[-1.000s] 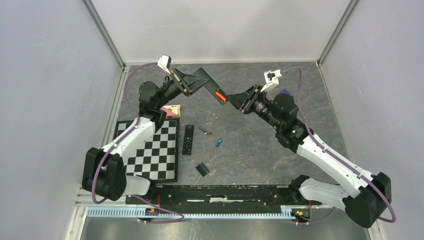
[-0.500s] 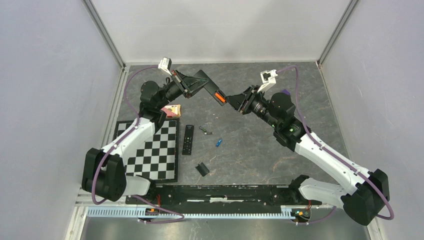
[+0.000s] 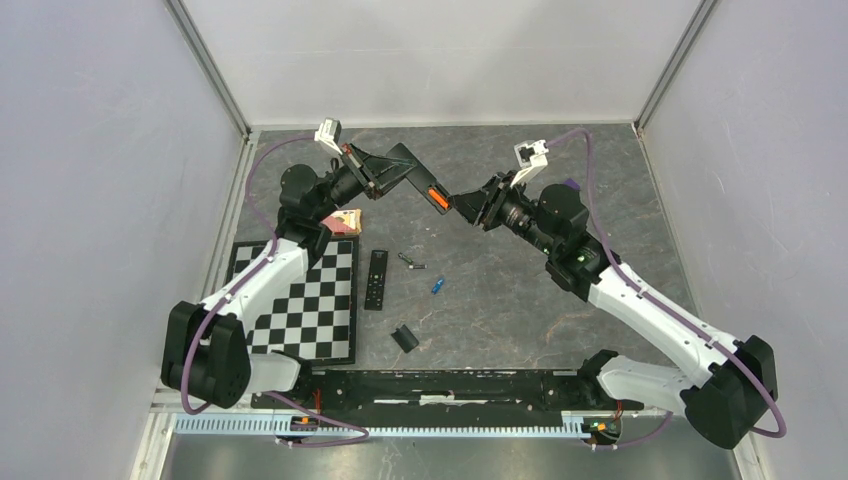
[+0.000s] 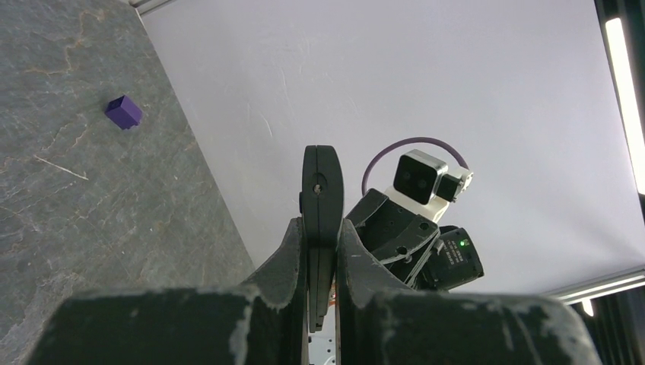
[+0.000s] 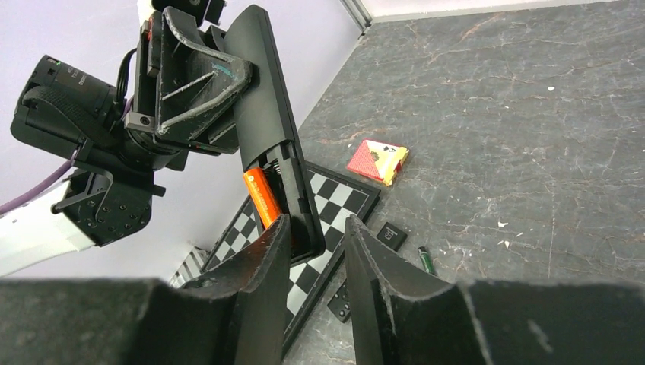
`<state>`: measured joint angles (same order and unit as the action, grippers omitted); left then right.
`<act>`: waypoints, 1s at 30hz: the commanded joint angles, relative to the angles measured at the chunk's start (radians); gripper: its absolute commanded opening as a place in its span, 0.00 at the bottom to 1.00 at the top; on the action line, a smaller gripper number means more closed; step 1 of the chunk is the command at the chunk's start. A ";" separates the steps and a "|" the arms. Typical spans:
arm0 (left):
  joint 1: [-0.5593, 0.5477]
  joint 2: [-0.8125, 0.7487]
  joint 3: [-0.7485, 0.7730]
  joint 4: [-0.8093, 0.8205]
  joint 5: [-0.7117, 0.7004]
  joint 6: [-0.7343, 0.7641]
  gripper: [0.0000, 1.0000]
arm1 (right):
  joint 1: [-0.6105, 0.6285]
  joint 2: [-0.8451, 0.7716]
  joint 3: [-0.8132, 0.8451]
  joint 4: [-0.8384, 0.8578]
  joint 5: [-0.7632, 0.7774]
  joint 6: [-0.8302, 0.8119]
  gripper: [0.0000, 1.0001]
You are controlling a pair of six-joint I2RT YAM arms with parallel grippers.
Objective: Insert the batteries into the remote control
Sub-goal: Load the battery into the remote control.
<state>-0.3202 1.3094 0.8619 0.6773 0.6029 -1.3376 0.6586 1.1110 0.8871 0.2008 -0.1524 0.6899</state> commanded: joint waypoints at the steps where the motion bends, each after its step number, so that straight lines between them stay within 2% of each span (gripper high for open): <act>1: 0.000 -0.036 0.012 0.067 -0.031 0.016 0.02 | 0.006 0.025 0.030 -0.055 -0.072 -0.064 0.37; 4: 0.000 -0.037 0.015 0.066 -0.023 0.023 0.02 | 0.006 0.035 0.047 -0.080 -0.073 -0.082 0.37; 8: 0.000 -0.038 0.015 0.057 -0.015 0.041 0.02 | 0.006 0.023 0.077 -0.139 0.000 -0.079 0.38; 13: 0.000 -0.047 0.007 0.053 0.000 0.084 0.02 | 0.006 -0.003 0.146 -0.199 0.079 -0.032 0.47; 19: 0.000 -0.053 -0.013 0.099 0.002 0.104 0.02 | 0.006 -0.050 0.153 -0.195 0.095 0.046 0.65; 23: 0.001 -0.053 -0.028 0.133 -0.008 0.101 0.02 | 0.006 -0.047 0.130 -0.163 0.057 0.176 0.89; 27: 0.000 -0.045 -0.034 0.173 -0.005 0.085 0.02 | 0.006 0.004 0.033 0.029 -0.056 0.367 0.97; 30: 0.001 -0.044 -0.033 0.188 0.003 0.080 0.02 | 0.006 0.042 0.018 0.107 -0.076 0.420 0.98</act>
<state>-0.3199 1.2865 0.8242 0.7658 0.6033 -1.2819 0.6609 1.1065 0.9340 0.1501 -0.1600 0.9615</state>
